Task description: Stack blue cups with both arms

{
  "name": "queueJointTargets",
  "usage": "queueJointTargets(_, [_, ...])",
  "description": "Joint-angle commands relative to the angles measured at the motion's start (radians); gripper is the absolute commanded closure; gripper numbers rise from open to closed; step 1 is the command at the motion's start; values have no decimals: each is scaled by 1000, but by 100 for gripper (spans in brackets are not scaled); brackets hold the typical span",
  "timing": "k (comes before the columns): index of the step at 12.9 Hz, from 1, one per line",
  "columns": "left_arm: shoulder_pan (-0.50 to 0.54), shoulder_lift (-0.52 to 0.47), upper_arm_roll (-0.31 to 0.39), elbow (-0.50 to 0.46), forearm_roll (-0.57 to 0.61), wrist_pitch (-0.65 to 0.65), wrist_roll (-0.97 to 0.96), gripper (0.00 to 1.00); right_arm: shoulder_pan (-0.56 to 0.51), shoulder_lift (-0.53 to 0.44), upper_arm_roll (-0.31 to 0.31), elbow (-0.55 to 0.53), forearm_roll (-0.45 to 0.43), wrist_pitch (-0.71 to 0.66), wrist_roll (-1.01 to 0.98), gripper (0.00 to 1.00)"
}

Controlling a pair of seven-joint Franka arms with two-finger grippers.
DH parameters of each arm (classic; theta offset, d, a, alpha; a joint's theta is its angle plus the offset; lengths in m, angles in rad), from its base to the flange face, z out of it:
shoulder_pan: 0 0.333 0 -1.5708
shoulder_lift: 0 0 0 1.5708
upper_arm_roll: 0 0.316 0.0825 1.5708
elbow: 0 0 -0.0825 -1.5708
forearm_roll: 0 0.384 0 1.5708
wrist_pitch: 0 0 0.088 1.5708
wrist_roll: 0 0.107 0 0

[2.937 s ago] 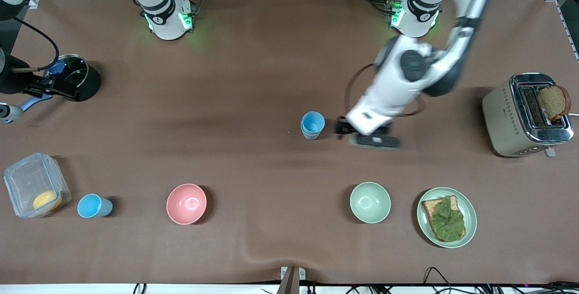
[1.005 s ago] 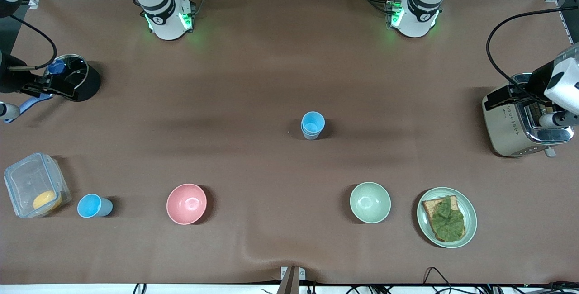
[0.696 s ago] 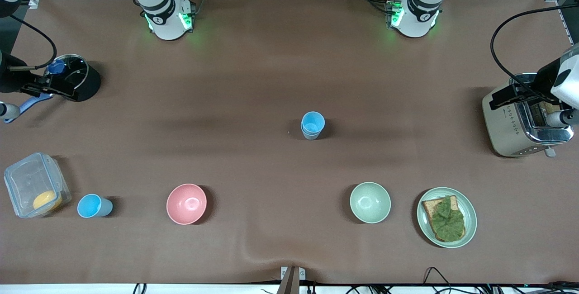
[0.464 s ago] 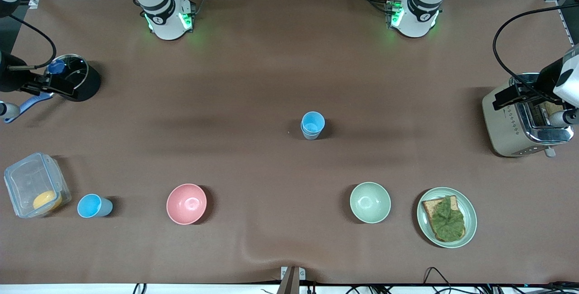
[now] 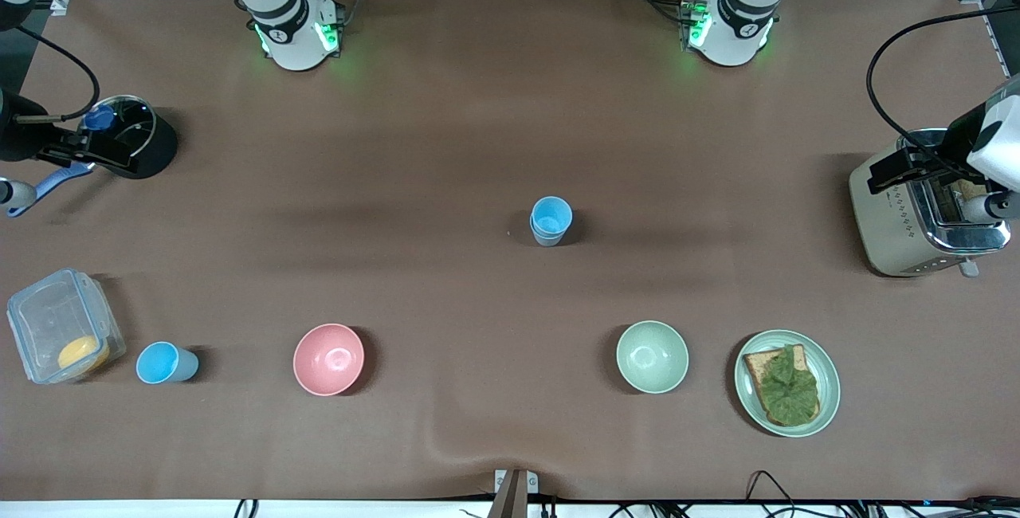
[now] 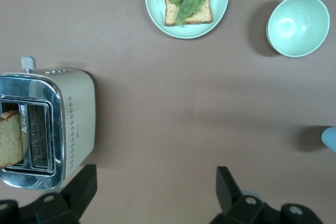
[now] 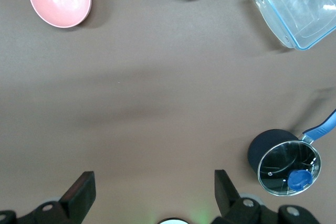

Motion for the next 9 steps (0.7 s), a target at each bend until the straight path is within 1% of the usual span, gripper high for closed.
queueJointTargets(1, [5, -2, -8, 18, 19, -26, 22, 0, -14, -10, 17, 5, -14, -23, 11, 0])
queueJointTargets(9, [10, -1, -6, 18, -11, -24, 21, 0, -15, -10, 19, 5, -14, -36, 6, 0])
